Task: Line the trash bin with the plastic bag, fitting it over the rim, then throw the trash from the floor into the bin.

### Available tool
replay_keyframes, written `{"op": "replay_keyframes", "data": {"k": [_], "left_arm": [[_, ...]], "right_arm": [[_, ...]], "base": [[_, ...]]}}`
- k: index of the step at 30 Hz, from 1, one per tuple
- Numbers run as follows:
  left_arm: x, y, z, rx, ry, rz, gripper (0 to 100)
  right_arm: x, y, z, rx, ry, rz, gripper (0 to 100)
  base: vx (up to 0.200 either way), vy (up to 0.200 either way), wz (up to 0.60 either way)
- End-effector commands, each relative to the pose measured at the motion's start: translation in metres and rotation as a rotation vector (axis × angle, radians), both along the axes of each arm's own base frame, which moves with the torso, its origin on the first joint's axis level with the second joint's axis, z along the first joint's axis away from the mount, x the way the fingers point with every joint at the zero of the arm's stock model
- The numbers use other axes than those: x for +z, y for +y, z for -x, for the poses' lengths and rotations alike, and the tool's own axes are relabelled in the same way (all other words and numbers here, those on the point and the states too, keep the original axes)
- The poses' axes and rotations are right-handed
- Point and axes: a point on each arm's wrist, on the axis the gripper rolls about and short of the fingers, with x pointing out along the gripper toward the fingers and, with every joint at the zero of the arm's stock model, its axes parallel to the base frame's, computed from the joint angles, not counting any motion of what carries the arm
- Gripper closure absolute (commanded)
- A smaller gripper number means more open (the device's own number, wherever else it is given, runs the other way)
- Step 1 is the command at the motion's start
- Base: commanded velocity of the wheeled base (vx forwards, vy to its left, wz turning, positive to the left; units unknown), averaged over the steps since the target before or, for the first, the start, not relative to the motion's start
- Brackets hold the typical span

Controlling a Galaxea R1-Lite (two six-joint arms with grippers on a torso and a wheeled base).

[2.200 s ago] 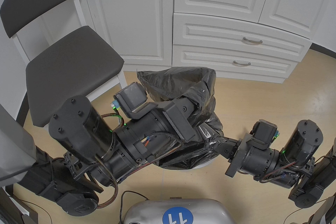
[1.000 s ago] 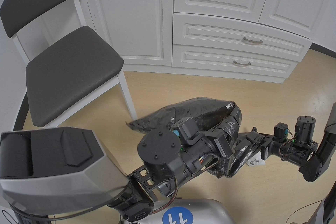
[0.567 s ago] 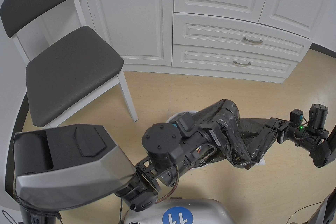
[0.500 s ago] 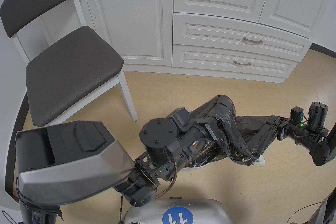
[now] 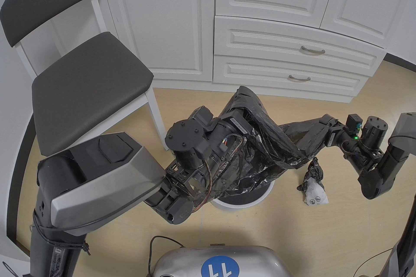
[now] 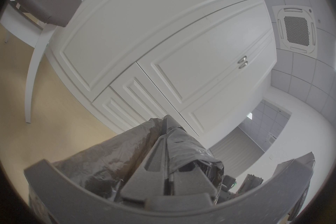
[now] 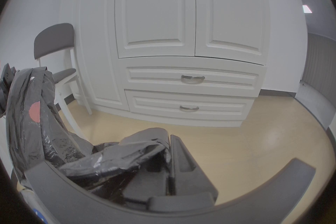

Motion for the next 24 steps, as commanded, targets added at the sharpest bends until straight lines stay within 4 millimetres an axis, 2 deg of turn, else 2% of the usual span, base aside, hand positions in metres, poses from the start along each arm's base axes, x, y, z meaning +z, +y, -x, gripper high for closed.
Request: {"op": "replay_keyframes", "data": {"k": [1,15,24], "left_arm": [[-0.013,-0.002,-0.012,0.03,0.003,0.0,100],[-0.018,0.002,-0.019,0.059,-0.01,-0.033,100],[-0.009,0.015,-0.028,0.109,-0.052,-0.059,100]], "right_arm": [[-0.025,0.017,-0.025,0.02,0.013,-0.065,100],[0.008,0.007,-0.053,-0.063,-0.156,-0.193,100],[0.03,0.007,-0.065,-0.108,-0.26,-0.282,100]], "base": [[0.0,0.0,0.0],[0.0,0.0,0.0],[0.0,0.0,0.0]]}}
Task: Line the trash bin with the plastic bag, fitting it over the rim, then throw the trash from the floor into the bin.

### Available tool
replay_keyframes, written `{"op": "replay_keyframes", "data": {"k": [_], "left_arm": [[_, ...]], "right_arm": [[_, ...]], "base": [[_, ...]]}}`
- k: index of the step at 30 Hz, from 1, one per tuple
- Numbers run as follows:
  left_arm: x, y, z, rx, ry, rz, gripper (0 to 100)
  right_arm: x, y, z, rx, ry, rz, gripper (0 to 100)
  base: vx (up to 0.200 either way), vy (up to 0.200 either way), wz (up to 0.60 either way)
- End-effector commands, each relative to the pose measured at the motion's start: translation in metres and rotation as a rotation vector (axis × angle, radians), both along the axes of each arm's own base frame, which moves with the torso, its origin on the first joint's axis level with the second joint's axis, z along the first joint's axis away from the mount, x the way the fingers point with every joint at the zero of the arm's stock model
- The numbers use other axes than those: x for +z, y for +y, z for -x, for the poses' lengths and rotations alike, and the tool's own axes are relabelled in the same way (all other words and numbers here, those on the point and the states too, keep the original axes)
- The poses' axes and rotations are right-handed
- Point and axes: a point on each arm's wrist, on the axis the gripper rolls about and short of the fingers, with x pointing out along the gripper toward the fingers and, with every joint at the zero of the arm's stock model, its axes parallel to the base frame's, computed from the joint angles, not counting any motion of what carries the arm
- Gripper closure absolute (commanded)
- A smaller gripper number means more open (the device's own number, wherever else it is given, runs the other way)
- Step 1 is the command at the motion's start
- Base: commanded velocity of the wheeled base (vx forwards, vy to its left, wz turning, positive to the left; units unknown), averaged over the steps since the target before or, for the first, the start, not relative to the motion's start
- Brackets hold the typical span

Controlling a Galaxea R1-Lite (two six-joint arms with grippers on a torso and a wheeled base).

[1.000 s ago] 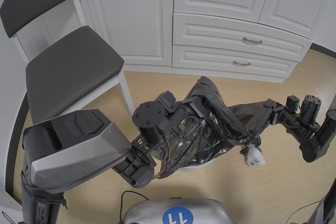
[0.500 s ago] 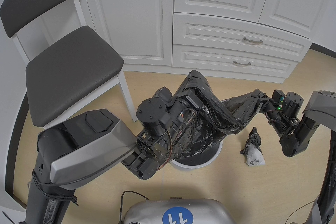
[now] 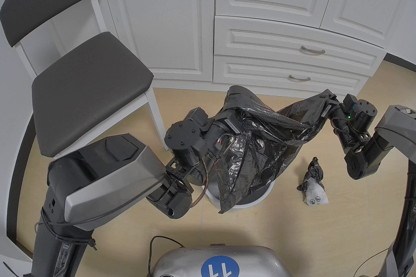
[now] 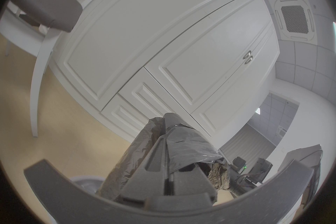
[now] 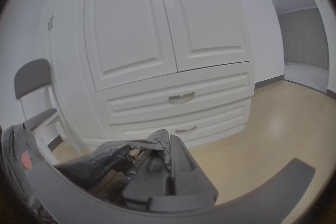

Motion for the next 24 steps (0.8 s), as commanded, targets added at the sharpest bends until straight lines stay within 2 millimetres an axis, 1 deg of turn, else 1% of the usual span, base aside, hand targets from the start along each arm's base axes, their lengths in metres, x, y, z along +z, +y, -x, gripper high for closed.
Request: {"op": "replay_keyframes", "data": {"k": [1,2,6,8,9,13,15,16,17,18,21,22,24], "left_arm": [[0.007,0.007,-0.004,0.022,-0.02,0.0,100],[0.012,0.009,-0.004,0.028,-0.032,0.001,100],[0.019,0.015,-0.007,0.045,-0.047,0.002,100],[0.02,0.016,-0.008,0.048,-0.049,0.001,100],[0.023,0.019,-0.011,0.065,-0.065,-0.007,100],[0.023,0.02,-0.013,0.072,-0.073,-0.009,100],[0.016,0.017,-0.013,0.064,-0.061,-0.019,100],[0.006,0.014,-0.014,0.062,-0.046,-0.035,100],[0.001,0.013,-0.014,0.062,-0.041,-0.044,100],[-0.014,0.009,-0.019,0.068,-0.038,-0.072,100],[-0.028,0.004,-0.034,0.105,-0.076,-0.106,100],[-0.036,0.002,-0.043,0.145,-0.088,-0.109,100],[-0.044,0.002,-0.053,0.193,-0.102,-0.103,100]], "right_arm": [[0.011,0.0,-0.004,-0.006,-0.058,-0.019,100],[0.013,0.002,-0.004,0.0,-0.068,-0.031,100],[0.023,0.007,-0.005,-0.005,-0.103,-0.067,100],[0.024,0.007,-0.004,-0.005,-0.107,-0.071,100],[0.031,0.01,-0.001,0.002,-0.123,-0.088,100],[0.037,0.013,0.003,0.013,-0.135,-0.097,100],[0.04,0.017,0.006,0.028,-0.138,-0.108,100],[0.039,0.02,0.008,0.036,-0.132,-0.111,100],[0.039,0.022,0.008,0.041,-0.13,-0.113,100],[0.038,0.027,0.01,0.055,-0.122,-0.117,100],[0.036,0.036,0.014,0.079,-0.112,-0.117,100],[0.037,0.04,0.016,0.089,-0.11,-0.117,100],[0.039,0.046,0.018,0.105,-0.112,-0.121,100]], "base": [[0.0,0.0,0.0],[0.0,0.0,0.0],[0.0,0.0,0.0],[0.0,0.0,0.0],[0.0,0.0,0.0],[0.0,0.0,0.0],[0.0,0.0,0.0],[0.0,0.0,0.0],[0.0,0.0,0.0],[0.0,0.0,0.0],[0.0,0.0,0.0],[0.0,0.0,0.0],[0.0,0.0,0.0]]}}
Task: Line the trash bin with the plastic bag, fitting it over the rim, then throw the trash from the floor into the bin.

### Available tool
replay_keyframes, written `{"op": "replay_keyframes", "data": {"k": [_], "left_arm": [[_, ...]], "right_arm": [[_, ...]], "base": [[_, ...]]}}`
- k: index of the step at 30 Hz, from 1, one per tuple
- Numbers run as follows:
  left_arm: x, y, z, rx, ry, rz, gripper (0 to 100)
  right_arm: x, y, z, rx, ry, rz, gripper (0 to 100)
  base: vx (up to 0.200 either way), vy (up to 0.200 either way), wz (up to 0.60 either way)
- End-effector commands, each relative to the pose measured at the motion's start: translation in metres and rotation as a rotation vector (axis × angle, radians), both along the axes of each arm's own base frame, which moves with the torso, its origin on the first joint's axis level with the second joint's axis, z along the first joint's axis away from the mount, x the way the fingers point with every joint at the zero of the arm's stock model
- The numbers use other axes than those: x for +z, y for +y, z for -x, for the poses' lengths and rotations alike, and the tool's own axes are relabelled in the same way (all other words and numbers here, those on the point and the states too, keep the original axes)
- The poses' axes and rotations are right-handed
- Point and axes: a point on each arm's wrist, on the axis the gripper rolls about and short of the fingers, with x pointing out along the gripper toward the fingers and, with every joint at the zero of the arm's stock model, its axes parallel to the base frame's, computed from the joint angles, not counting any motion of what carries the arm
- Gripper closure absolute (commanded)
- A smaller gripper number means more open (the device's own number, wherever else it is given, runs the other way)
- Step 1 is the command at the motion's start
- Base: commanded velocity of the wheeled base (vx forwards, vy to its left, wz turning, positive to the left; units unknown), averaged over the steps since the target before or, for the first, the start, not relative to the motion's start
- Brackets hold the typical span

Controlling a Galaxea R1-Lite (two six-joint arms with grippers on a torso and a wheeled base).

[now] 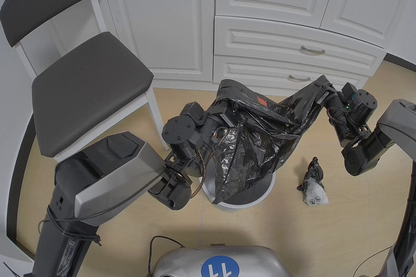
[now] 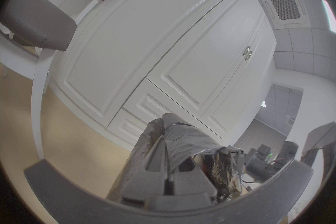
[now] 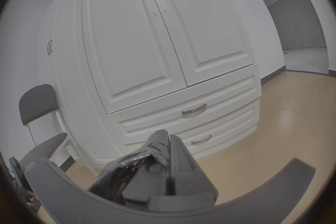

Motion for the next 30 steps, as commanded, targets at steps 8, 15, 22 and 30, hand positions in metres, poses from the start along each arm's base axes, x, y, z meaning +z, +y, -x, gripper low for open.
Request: {"op": "replay_keyframes", "data": {"k": [8,15,22,30], "left_arm": [[-0.071,-0.009,-0.044,0.147,-0.035,-0.105,100],[-0.084,-0.019,-0.044,0.177,-0.065,-0.156,100],[-0.09,-0.031,-0.043,0.222,-0.112,-0.211,100],[-0.102,-0.046,-0.056,0.23,-0.099,-0.288,100]], "right_arm": [[0.019,0.043,0.033,0.126,-0.025,-0.018,100],[0.034,0.074,0.074,0.241,-0.027,-0.026,100],[0.027,0.097,0.113,0.374,0.032,0.0,100],[-0.005,0.106,0.136,0.521,0.161,0.088,100]], "base": [[0.0,0.0,0.0],[0.0,0.0,0.0],[0.0,0.0,0.0],[0.0,0.0,0.0]]}}
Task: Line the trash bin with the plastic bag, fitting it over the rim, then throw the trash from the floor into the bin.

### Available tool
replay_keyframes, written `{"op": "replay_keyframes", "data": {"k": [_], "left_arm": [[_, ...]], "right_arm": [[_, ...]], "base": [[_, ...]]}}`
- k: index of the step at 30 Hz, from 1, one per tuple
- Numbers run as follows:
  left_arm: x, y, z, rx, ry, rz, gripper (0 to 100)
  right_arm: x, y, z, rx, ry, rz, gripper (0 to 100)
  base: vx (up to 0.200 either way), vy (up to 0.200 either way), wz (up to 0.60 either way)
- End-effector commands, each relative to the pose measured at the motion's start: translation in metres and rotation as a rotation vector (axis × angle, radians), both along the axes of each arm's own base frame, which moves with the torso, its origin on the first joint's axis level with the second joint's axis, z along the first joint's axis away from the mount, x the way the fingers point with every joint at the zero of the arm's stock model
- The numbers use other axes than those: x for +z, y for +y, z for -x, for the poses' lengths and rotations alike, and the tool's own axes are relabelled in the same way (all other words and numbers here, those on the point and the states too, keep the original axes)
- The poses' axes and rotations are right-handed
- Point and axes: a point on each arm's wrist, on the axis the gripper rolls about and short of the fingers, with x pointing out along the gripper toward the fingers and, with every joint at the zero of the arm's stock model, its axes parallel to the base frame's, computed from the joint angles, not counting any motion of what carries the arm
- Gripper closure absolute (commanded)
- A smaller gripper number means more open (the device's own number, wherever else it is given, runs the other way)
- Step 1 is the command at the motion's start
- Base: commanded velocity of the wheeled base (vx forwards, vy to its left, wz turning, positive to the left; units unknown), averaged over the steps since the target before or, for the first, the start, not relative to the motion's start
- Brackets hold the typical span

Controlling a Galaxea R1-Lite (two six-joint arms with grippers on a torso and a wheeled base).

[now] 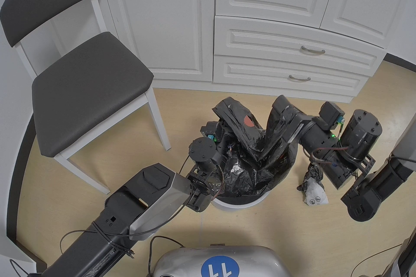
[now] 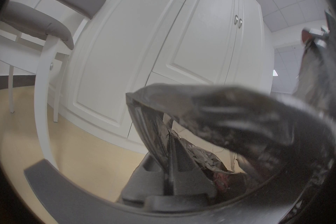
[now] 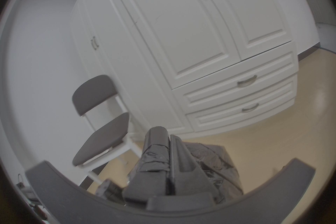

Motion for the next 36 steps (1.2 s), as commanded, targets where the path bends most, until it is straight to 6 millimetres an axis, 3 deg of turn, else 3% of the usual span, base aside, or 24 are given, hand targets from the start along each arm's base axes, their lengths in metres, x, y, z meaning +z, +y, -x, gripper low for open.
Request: {"op": "replay_keyframes", "data": {"k": [1,7,13,17,20,25,26,36], "left_arm": [[-0.024,-0.007,-0.007,-0.002,0.05,-0.064,100],[-0.016,-0.003,-0.014,-0.069,0.075,-0.106,100],[-0.009,-0.008,-0.011,-0.112,0.077,-0.105,100],[0.007,-0.008,-0.01,-0.117,0.048,-0.052,100],[0.034,-0.002,-0.01,-0.116,-0.021,0.022,100],[0.05,0.004,-0.012,-0.111,-0.041,0.048,100],[0.058,0.005,-0.012,-0.125,-0.038,0.084,100],[0.062,0.003,-0.004,-0.169,-0.001,0.14,100]], "right_arm": [[-0.017,0.008,0.019,0.099,0.056,0.052,100],[-0.029,0.012,0.024,0.131,0.096,0.077,100],[-0.044,0.006,0.045,0.253,0.161,0.143,100],[-0.053,0.003,0.049,0.287,0.188,0.186,100],[-0.069,0.006,0.046,0.296,0.238,0.215,100],[-0.092,0.009,0.039,0.294,0.312,0.247,100],[-0.108,0.01,0.034,0.289,0.359,0.265,100],[-0.162,0.021,0.002,0.262,0.448,0.296,100]], "base": [[0.0,0.0,0.0],[0.0,0.0,0.0],[0.0,0.0,0.0],[0.0,0.0,0.0],[0.0,0.0,0.0],[0.0,0.0,0.0],[0.0,0.0,0.0],[0.0,0.0,0.0]]}}
